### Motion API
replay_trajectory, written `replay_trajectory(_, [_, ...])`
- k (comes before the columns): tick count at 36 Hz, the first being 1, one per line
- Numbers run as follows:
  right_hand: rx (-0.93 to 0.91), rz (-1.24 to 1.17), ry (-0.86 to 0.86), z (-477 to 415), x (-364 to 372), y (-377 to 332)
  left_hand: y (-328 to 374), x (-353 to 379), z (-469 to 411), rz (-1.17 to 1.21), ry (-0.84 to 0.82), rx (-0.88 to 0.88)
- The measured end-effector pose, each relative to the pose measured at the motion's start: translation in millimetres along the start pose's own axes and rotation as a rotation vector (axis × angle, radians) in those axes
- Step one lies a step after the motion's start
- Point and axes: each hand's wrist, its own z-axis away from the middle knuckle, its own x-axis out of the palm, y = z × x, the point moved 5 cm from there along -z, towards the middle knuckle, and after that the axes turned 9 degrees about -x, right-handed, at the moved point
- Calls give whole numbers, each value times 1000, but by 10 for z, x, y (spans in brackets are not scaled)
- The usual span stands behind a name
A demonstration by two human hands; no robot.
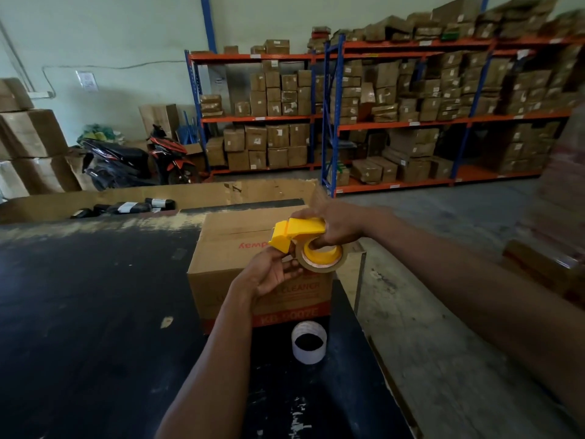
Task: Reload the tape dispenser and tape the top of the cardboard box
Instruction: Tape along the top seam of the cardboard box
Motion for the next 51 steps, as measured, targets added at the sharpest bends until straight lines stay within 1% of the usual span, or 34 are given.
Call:
replay_trajectory(5, [54, -62, -26, 140, 91, 94, 69, 13, -52, -114, -56, -121])
replay_trajectory(10, [88, -65, 0, 263, 126, 90, 287, -129, -83, -219, -73, -256])
replay_trajectory(13, [97, -41, 30, 361, 127, 114, 468, -177, -115, -368, -77, -325])
replay_trajectory(15, [106, -3, 64, 394, 119, 96, 562, -147, -165, -476, -44, -340])
replay_trajectory(18, [133, 44, 129, 408, 112, 88, 688, -36, -259, -684, 25, -302])
replay_trajectory(26, [203, 90, 172, 449, 240, -10, 843, 40, -519, -972, 158, -176])
replay_trajectory(30, [246, 44, 260, 496, 352, -149, 865, 49, -667, -1163, 141, -110])
replay_trajectory(33, [285, -8, 261, 468, 458, -312, 888, 13, -801, -1280, 126, -119])
replay_trajectory(37, [325, -45, 271, 370, 517, -423, 994, -67, -943, -1299, 153, -134])
replay_trajectory(41, [358, -28, 295, 266, 401, -366, 1113, -2, -1028, -1306, 148, -88])
replay_trajectory(45, [385, -24, 270, 105, 265, -263, 1242, 44, -1161, -1375, 185, -1])
replay_trajectory(49, [428, -69, 204, -54, 191, -142, 1350, 4, -1277, -1512, 240, 127])
replay_trajectory(51, [429, -83, 182, -145, 190, -91, 1365, -48, -1320, -1534, 269, 176])
